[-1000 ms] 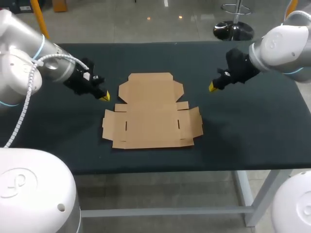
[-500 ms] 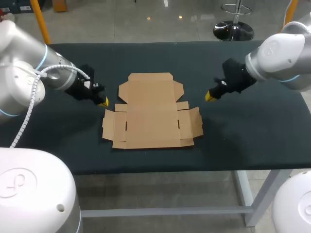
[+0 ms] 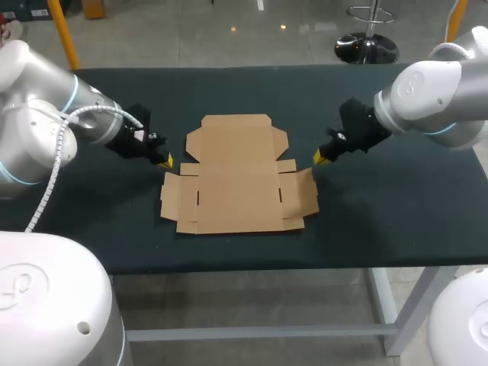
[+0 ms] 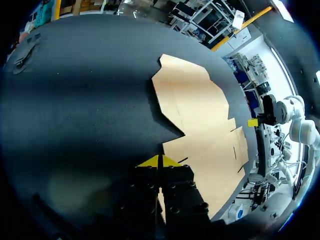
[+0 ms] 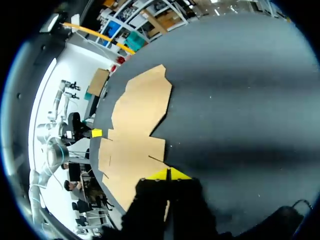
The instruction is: Assemble the packaging by folding the flat box into shape, placing the metal phone stand inside, and closing the box properly
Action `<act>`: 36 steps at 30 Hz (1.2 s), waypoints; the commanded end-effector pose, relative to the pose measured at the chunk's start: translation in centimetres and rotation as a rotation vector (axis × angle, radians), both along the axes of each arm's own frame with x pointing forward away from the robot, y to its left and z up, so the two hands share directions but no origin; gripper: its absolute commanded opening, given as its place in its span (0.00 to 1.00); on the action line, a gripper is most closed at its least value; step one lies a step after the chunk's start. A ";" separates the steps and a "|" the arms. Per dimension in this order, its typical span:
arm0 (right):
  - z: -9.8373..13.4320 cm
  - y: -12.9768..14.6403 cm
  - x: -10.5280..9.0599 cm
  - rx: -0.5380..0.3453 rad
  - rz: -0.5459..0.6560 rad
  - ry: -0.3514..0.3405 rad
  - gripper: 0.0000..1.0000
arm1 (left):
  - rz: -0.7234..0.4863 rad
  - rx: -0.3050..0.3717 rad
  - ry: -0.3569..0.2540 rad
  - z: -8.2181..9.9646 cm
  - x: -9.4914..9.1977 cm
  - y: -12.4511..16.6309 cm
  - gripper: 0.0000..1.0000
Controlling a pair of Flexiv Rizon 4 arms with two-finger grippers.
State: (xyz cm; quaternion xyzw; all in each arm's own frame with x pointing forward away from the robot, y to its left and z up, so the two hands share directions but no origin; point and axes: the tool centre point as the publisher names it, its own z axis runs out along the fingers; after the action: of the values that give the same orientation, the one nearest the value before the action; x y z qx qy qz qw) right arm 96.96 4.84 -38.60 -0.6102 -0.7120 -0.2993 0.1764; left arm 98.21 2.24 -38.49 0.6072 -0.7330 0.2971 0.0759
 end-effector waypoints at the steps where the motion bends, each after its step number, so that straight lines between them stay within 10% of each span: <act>1: -0.9 0.3 0.4 0.026 0.013 0.010 0.00 | -0.006 -0.014 0.007 -0.5 0.4 0.1 0.00; 36: -2.6 1.7 2.5 0.049 0.094 0.000 0.00 | -0.081 -0.036 0.043 -2.0 1.2 -0.6 0.00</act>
State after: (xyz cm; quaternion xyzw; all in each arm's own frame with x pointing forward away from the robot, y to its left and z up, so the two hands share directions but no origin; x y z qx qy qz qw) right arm 99.03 6.52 -40.87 -0.5754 -0.7314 -0.3077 0.1983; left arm 99.08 1.70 -40.23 0.5830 -0.7488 0.2951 0.1110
